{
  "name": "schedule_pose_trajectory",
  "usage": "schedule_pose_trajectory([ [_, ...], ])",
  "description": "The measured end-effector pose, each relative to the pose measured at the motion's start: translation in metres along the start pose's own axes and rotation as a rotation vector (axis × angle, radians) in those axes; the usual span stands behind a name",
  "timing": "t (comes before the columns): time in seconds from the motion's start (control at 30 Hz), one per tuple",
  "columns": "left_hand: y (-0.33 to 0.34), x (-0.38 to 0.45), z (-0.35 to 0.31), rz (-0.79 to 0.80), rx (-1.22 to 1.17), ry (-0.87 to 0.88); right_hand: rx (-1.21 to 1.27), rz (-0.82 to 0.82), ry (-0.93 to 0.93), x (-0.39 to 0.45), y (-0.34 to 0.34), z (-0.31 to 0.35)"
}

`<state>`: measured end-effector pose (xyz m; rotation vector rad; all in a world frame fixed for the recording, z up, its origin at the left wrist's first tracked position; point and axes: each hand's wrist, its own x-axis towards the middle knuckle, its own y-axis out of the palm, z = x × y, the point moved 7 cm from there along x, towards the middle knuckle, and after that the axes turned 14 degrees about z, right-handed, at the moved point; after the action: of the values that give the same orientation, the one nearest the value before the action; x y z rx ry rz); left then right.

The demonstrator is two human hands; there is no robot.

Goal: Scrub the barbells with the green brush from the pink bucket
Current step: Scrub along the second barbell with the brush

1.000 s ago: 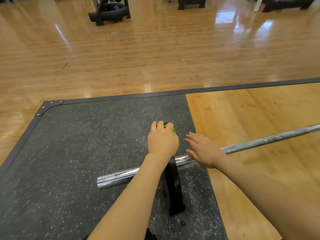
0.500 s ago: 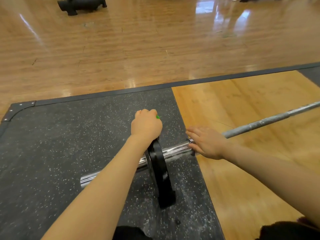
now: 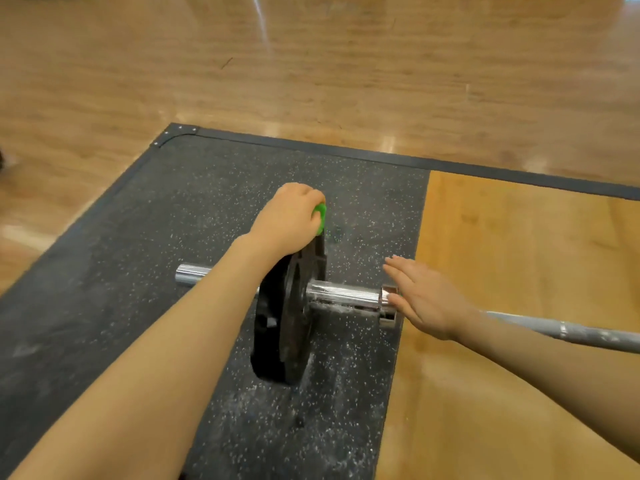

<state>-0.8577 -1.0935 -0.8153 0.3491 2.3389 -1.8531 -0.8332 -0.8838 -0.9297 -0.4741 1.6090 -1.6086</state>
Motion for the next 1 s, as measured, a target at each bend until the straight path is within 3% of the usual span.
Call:
schedule_pose_trajectory([
  [0.27, -0.007, -0.061, -0.019, -0.274, 0.038, -0.165, -0.032, -0.057, -0.13, -0.027, 0.031, -0.011],
  [0.6, -0.002, -0.076, -0.05, -0.286, 0.02, -0.119, -0.131, -0.104, -0.241, -0.046, 0.043, -0.009],
  [0.77, 0.033, -0.088, -0.083, -0.474, -0.13, -0.053, -0.126, -0.132, -0.264, -0.044, 0.047, -0.009],
  [1.0, 0.128, -0.086, -0.07, -0.391, -0.184, -0.133, -0.116, -0.105, -0.241, -0.037, 0.052, -0.015],
])
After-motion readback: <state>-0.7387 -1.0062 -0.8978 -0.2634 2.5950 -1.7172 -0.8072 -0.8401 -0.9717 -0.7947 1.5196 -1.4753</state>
